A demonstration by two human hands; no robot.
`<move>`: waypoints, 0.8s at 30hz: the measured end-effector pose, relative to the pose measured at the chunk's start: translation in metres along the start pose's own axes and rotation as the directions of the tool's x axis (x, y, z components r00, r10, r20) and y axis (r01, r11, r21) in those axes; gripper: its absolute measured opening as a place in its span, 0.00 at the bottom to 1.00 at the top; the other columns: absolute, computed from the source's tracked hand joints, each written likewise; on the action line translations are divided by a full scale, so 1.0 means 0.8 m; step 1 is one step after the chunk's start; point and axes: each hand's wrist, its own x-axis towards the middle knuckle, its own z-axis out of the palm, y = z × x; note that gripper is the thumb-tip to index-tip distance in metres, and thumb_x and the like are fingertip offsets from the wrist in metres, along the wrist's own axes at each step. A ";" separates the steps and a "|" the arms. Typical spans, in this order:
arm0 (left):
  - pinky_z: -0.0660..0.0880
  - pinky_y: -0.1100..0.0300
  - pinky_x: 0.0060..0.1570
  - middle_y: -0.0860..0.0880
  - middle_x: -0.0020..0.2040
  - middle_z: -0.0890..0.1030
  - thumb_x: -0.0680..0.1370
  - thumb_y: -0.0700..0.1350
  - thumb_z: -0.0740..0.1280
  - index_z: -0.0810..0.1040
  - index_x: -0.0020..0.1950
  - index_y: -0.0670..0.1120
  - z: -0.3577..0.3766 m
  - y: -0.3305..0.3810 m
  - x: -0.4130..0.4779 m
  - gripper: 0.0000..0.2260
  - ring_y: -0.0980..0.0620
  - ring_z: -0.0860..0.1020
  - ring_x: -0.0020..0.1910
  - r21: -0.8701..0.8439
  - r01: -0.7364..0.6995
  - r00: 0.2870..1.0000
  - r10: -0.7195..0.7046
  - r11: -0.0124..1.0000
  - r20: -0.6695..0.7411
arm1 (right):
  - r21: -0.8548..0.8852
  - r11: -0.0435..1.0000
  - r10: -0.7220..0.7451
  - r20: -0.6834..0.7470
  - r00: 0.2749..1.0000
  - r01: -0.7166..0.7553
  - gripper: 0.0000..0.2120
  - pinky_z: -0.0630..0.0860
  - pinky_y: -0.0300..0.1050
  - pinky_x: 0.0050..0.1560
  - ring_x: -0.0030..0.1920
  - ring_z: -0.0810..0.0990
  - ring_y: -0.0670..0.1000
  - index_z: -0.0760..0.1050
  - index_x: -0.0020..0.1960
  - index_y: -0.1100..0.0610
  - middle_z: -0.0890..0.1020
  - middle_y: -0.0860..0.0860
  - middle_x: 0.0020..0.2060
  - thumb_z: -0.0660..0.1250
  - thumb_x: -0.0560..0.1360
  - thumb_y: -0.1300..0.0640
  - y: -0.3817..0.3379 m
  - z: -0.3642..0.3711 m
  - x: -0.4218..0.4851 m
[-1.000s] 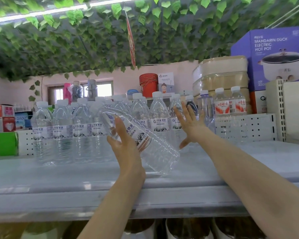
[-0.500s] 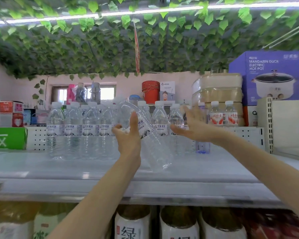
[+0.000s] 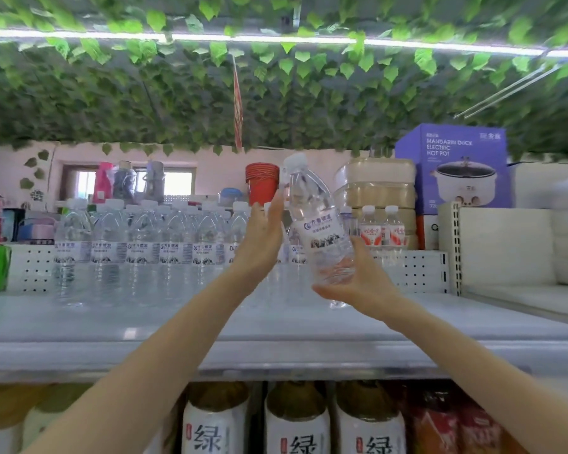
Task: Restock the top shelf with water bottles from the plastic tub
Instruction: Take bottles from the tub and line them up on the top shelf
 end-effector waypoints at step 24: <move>0.41 0.55 0.73 0.52 0.78 0.49 0.61 0.70 0.19 0.38 0.77 0.49 -0.040 -0.098 -0.079 0.48 0.53 0.47 0.76 0.836 -0.379 0.925 0.141 0.396 0.352 | 0.180 0.807 0.554 0.099 0.827 -0.562 0.59 0.54 0.57 0.72 0.75 0.52 0.60 0.27 0.74 0.56 0.49 0.57 0.77 0.76 0.69 0.59 0.064 0.078 0.114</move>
